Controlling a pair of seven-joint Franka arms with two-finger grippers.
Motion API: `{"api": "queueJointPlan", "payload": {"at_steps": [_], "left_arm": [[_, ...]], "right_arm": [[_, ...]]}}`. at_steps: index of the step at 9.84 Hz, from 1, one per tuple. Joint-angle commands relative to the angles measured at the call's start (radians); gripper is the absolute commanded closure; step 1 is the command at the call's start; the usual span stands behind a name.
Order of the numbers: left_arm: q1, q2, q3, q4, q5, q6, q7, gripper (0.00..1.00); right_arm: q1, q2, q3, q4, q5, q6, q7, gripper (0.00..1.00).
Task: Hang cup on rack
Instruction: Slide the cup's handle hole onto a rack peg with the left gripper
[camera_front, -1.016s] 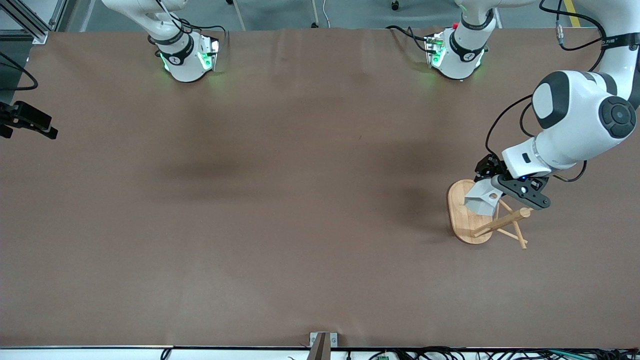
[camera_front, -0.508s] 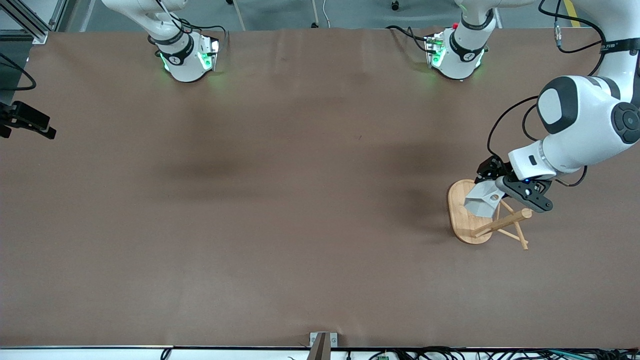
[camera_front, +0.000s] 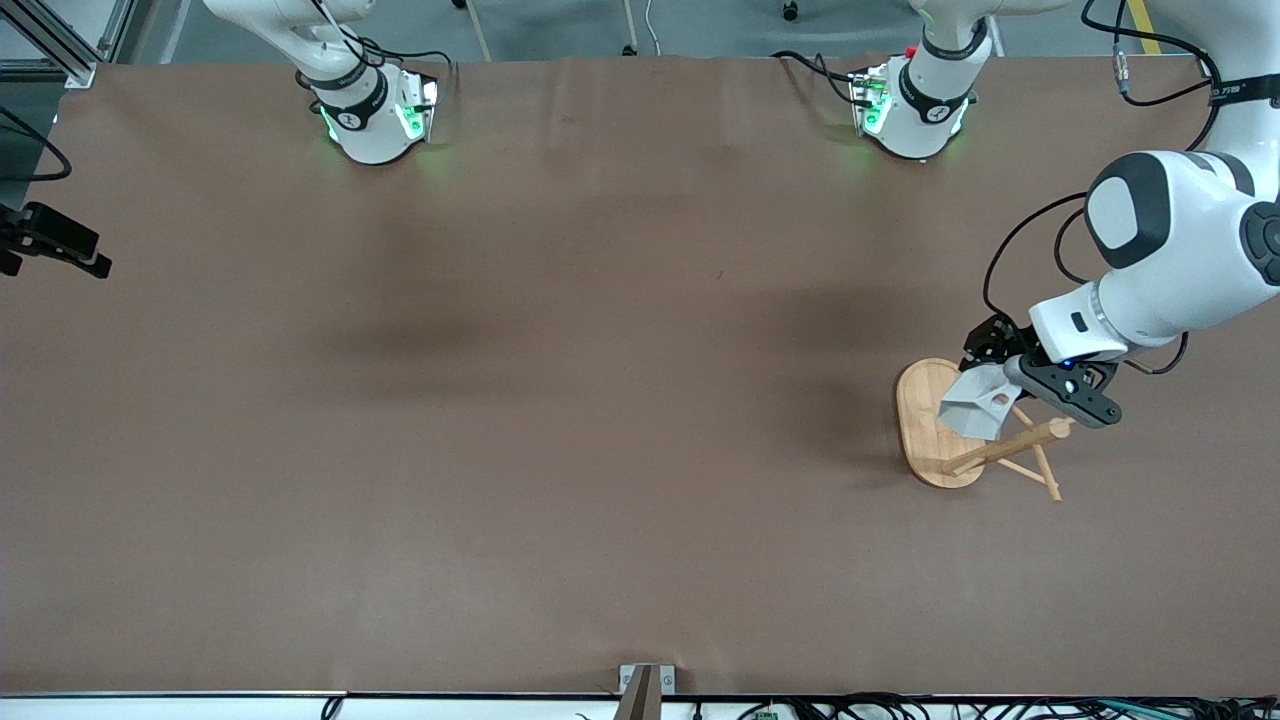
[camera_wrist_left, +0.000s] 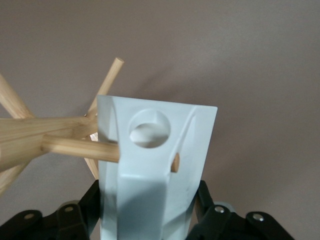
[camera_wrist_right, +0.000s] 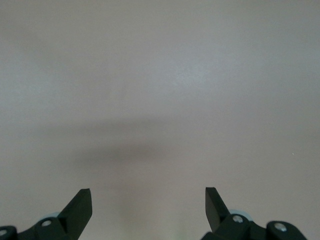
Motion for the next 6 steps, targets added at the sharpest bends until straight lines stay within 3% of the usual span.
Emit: {"api": "queueJointPlan", "payload": {"at_steps": [1, 3, 5, 6], "left_arm": [[-0.009, 0.038, 0.012, 0.021, -0.014, 0.017, 0.006, 0.98], [-0.007, 0.046, 0.012, 0.018, -0.014, 0.017, 0.014, 0.96], [-0.004, 0.055, 0.014, 0.020, -0.017, 0.018, 0.011, 0.83], [-0.006, 0.057, 0.014, 0.021, -0.017, 0.021, 0.006, 0.58]], "right_arm": [[0.000, -0.016, -0.002, -0.011, -0.015, -0.001, 0.018, 0.00], [0.000, -0.016, -0.002, -0.013, -0.015, -0.004, 0.018, 0.00], [0.000, -0.015, -0.009, -0.011, -0.014, -0.001, 0.015, 0.00], [0.000, -0.015, -0.009, -0.011, -0.014, -0.002, 0.015, 0.00]]}}
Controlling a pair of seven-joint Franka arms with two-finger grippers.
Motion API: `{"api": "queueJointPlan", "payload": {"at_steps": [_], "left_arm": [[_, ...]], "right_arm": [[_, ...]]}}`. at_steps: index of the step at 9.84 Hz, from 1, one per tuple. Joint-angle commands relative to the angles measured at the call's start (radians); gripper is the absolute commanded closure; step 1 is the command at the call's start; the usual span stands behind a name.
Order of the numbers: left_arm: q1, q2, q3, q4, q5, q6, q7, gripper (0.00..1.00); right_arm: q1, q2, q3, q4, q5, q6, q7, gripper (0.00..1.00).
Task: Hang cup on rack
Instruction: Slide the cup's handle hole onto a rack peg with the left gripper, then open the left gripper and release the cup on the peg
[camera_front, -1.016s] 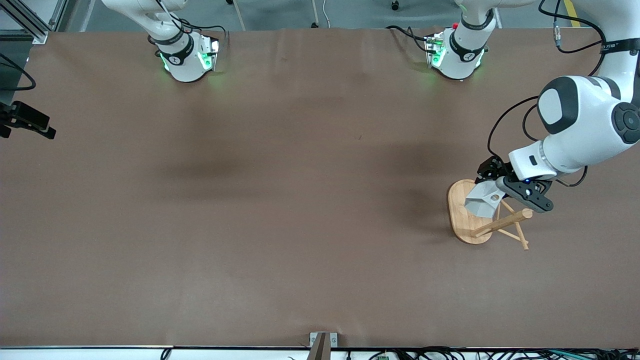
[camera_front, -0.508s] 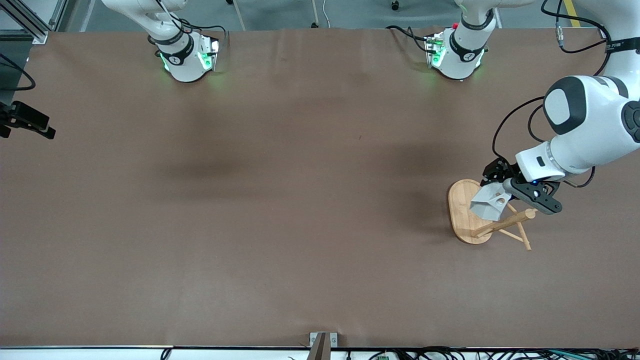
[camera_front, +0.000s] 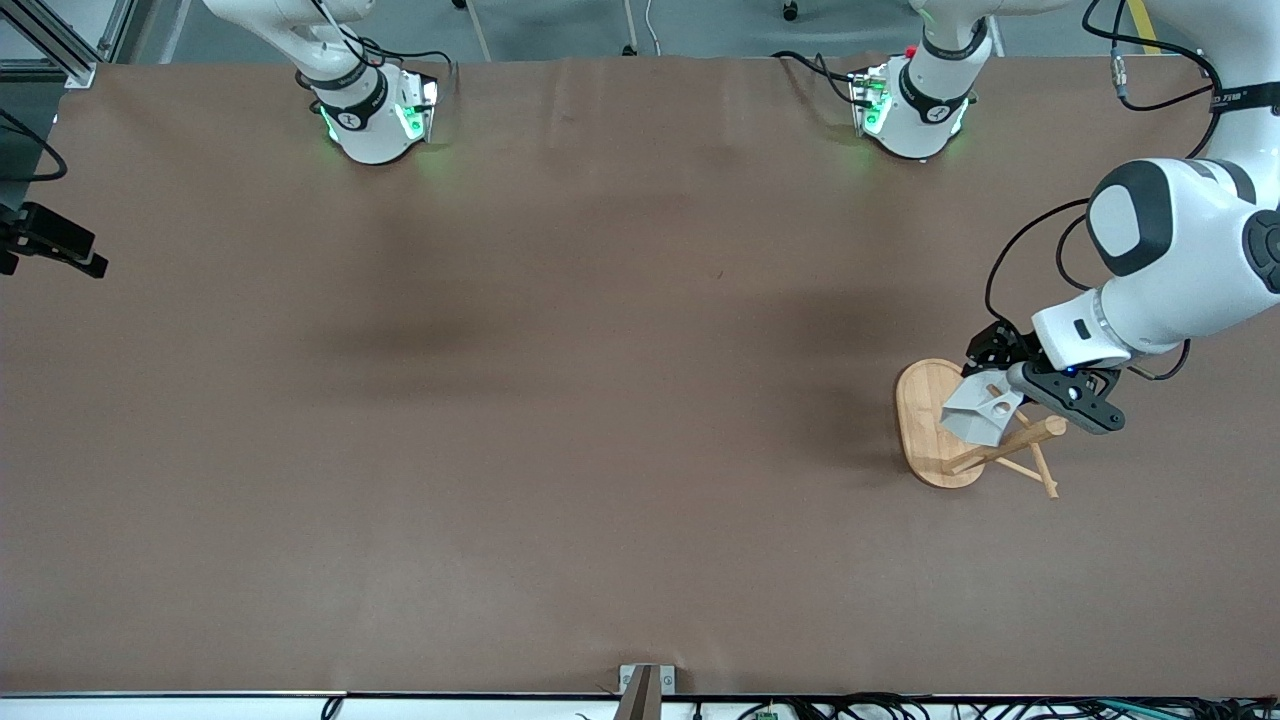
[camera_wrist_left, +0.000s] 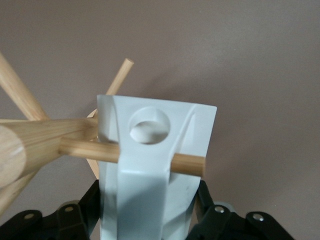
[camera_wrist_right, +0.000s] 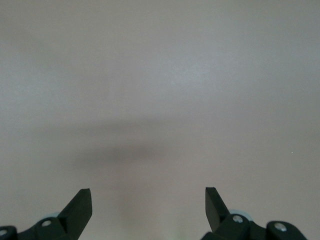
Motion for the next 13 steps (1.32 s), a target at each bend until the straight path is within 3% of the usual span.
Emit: {"api": "queueJointPlan", "payload": {"at_steps": [1, 6, 10, 13], "left_arm": [[-0.005, 0.033, 0.006, 0.007, -0.018, 0.024, 0.006, 0.01], [-0.015, -0.034, -0.001, 0.006, -0.017, 0.006, -0.128, 0.00], [-0.022, -0.174, -0.020, 0.010, 0.000, -0.165, -0.340, 0.00], [-0.008, -0.202, -0.125, 0.172, 0.205, -0.409, -0.591, 0.00]], "right_arm": [[0.001, -0.015, -0.001, -0.011, -0.014, 0.001, 0.014, 0.00], [0.001, -0.015, -0.001, -0.011, -0.014, 0.004, 0.013, 0.00], [0.003, -0.015, -0.001, -0.010, -0.014, 0.004, 0.014, 0.00], [0.006, -0.015, -0.001, 0.006, -0.014, 0.000, 0.014, 0.00]]}}
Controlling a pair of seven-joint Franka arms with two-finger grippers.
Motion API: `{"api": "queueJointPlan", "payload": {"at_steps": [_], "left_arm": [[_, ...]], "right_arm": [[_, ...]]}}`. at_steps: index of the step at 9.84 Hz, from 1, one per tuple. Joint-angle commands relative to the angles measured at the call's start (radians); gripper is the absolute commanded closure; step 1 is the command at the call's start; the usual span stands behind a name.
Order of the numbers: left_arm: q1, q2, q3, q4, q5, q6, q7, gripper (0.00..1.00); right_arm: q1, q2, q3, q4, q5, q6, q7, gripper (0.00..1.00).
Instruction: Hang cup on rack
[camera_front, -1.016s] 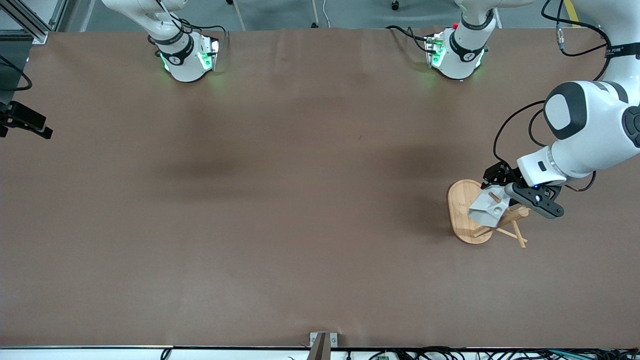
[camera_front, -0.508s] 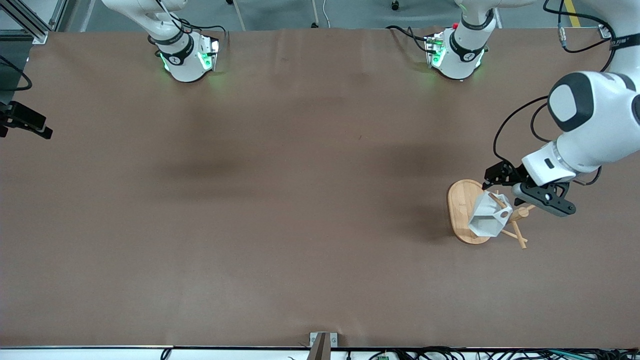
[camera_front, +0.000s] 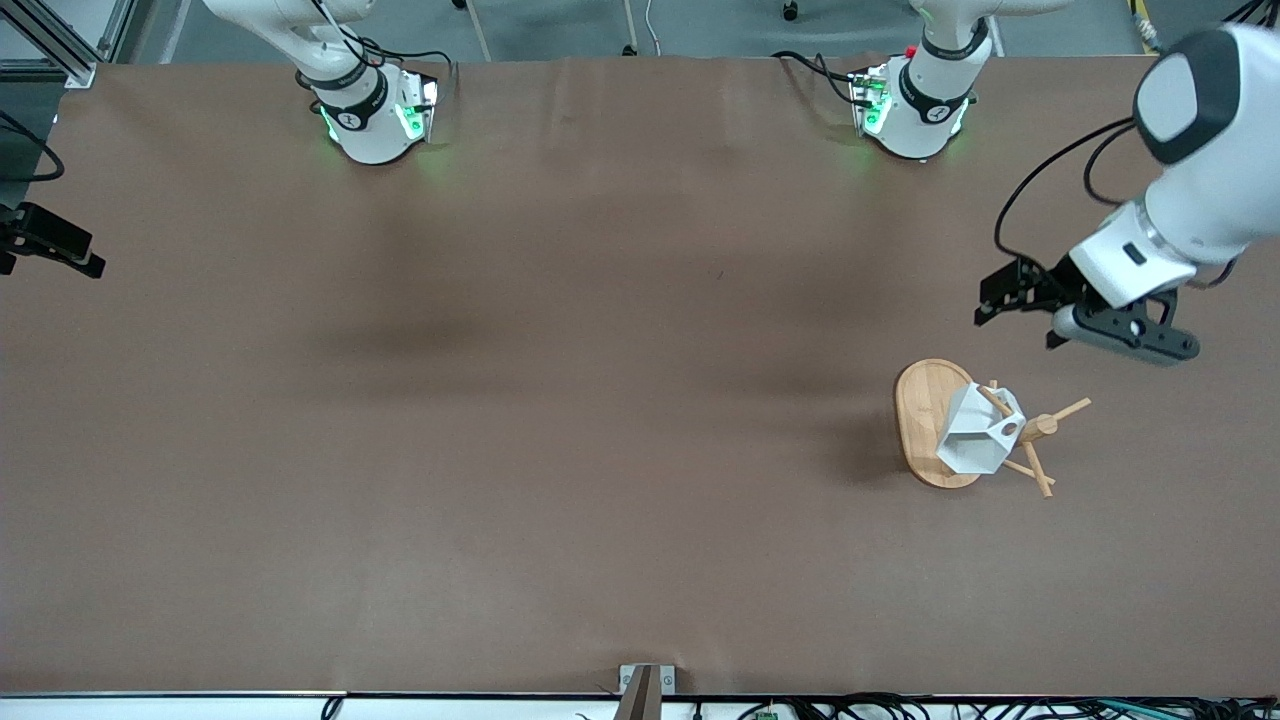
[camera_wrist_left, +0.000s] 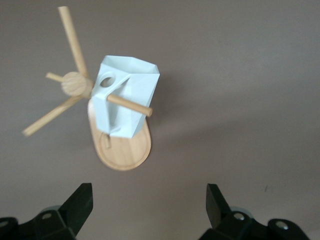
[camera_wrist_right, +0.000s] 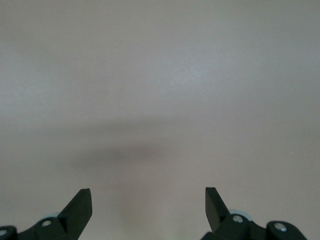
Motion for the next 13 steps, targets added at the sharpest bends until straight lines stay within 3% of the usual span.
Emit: {"api": "queueJointPlan", "payload": {"at_steps": [1, 6, 13], "left_arm": [[0.023, 0.015, -0.061, 0.100, 0.067, -0.152, -0.121, 0.00], [0.129, 0.001, -0.082, 0.218, 0.090, -0.240, -0.091, 0.00], [0.098, -0.026, -0.075, 0.212, 0.109, -0.310, -0.130, 0.00]], "right_arm": [[0.005, -0.013, 0.001, 0.004, -0.014, -0.001, 0.011, 0.00], [0.013, -0.010, 0.002, 0.030, -0.009, -0.006, 0.010, 0.00], [0.007, -0.013, 0.004, 0.016, -0.012, -0.052, 0.016, 0.00]]}}
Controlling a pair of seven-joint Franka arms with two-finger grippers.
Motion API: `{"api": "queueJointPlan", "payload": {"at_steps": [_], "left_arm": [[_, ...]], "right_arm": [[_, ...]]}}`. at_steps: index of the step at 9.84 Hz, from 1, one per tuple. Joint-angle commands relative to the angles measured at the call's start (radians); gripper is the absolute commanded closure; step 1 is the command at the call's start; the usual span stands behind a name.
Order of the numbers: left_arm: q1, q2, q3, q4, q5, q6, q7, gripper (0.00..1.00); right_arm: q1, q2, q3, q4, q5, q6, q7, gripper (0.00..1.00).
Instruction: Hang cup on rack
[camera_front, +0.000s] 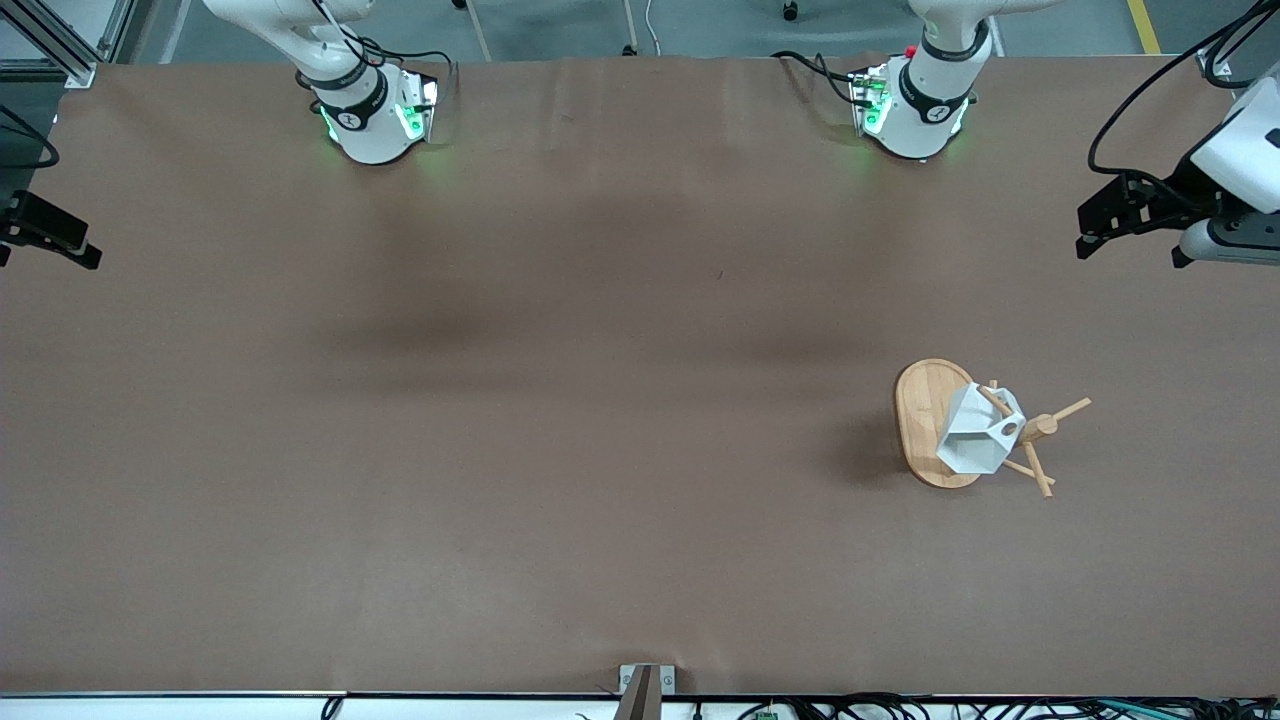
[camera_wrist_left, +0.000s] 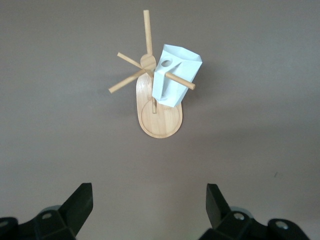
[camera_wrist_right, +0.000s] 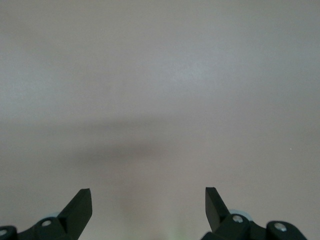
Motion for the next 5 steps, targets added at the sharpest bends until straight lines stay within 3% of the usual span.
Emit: {"api": "queueJointPlan", "payload": {"at_steps": [1, 5], "left_arm": [[-0.041, -0.005, -0.004, -0.025, 0.011, -0.028, -0.058, 0.00], [-0.056, 0.002, 0.001, -0.023, 0.021, -0.028, -0.060, 0.00]], "right_arm": [[-0.001, -0.013, 0.003, -0.010, -0.012, -0.003, 0.016, 0.00], [-0.001, -0.013, 0.003, -0.007, -0.012, 0.003, 0.016, 0.00]]}}
